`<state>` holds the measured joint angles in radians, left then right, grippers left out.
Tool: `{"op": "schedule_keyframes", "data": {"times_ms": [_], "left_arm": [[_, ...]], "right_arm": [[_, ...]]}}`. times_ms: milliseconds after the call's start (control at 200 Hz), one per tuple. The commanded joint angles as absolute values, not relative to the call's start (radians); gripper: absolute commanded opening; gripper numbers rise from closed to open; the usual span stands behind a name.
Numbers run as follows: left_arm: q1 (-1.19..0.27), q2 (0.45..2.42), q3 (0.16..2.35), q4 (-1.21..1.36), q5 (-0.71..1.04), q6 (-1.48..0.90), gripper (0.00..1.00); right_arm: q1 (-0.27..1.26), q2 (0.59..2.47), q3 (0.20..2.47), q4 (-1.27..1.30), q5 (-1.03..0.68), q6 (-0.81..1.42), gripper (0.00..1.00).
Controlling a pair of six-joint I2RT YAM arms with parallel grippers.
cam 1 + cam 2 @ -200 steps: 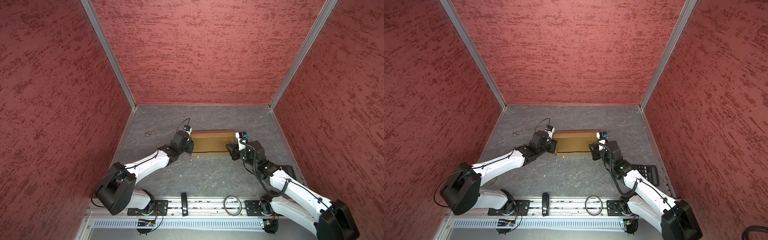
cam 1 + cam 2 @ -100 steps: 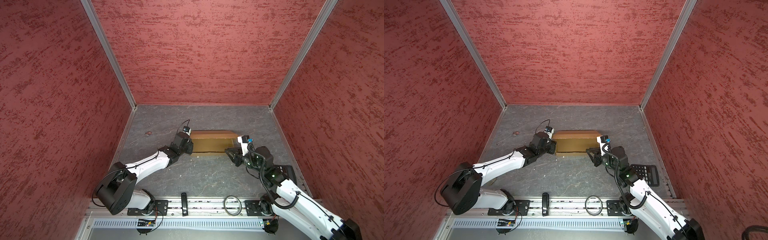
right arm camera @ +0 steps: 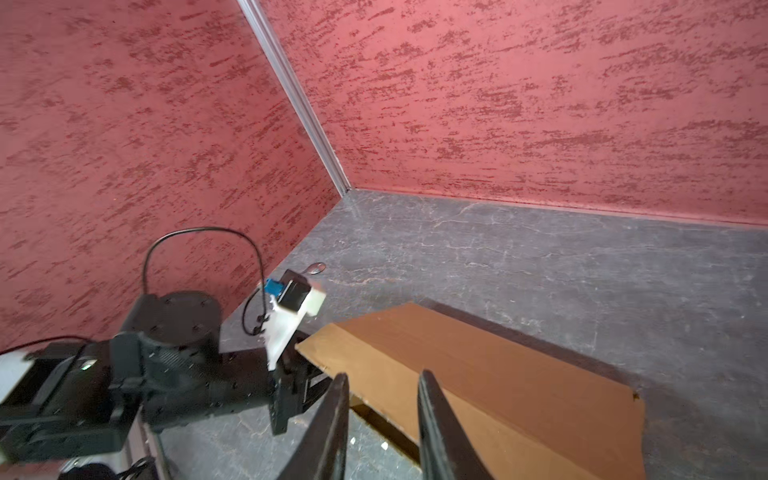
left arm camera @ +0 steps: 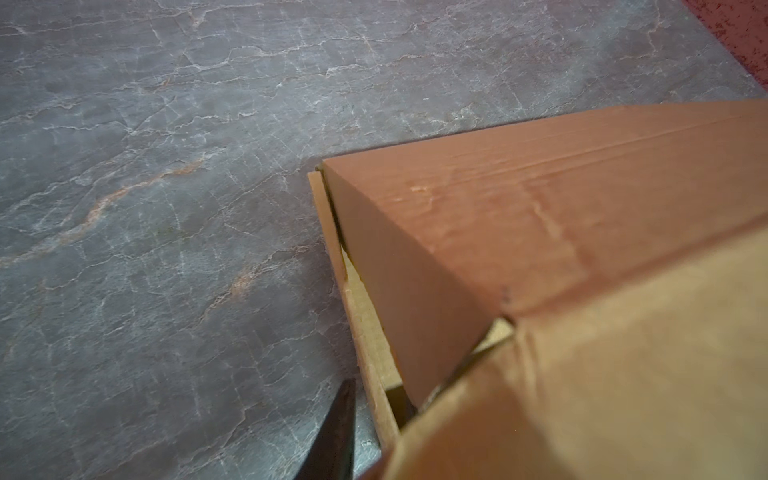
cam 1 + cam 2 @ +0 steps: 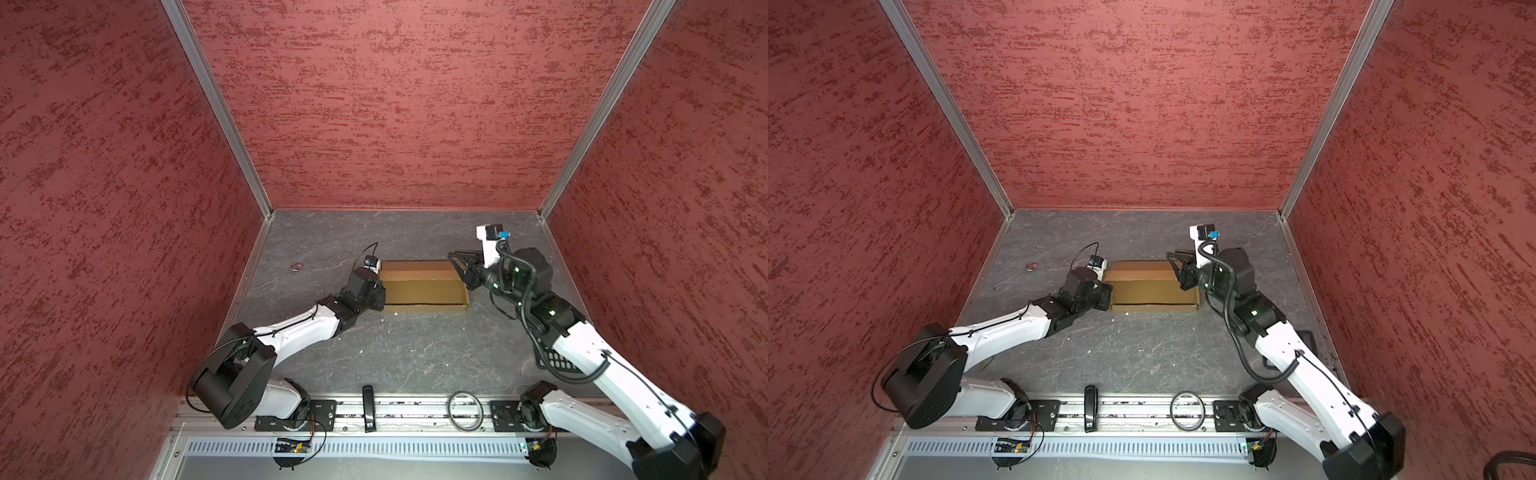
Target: Fold the paper box
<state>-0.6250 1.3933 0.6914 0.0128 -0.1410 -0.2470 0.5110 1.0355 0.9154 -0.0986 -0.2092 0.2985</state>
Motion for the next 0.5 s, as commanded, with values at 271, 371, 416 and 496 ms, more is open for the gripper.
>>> {"op": "schedule_keyframes", "data": {"times_ms": [271, 371, 416, 496], "left_arm": [[-0.641, 1.366, 0.660, 0.058, -0.138, -0.273, 0.29], [-0.645, 1.353, 0.647, 0.054, -0.139, -0.272, 0.32], [-0.647, 1.341, 0.639, 0.050, -0.143, -0.275, 0.34], [-0.652, 1.312, 0.621, 0.046, -0.146, -0.280, 0.37]], "right_arm": [[0.551, 1.255, 0.902, -0.029, -0.146, 0.309, 0.29], [0.555, 1.269, 0.867, 0.001, -0.146, 0.327, 0.28], [0.555, 1.272, 0.855, 0.013, -0.149, 0.330, 0.28], [0.555, 1.277, 0.845, 0.020, -0.147, 0.336, 0.28]]}}
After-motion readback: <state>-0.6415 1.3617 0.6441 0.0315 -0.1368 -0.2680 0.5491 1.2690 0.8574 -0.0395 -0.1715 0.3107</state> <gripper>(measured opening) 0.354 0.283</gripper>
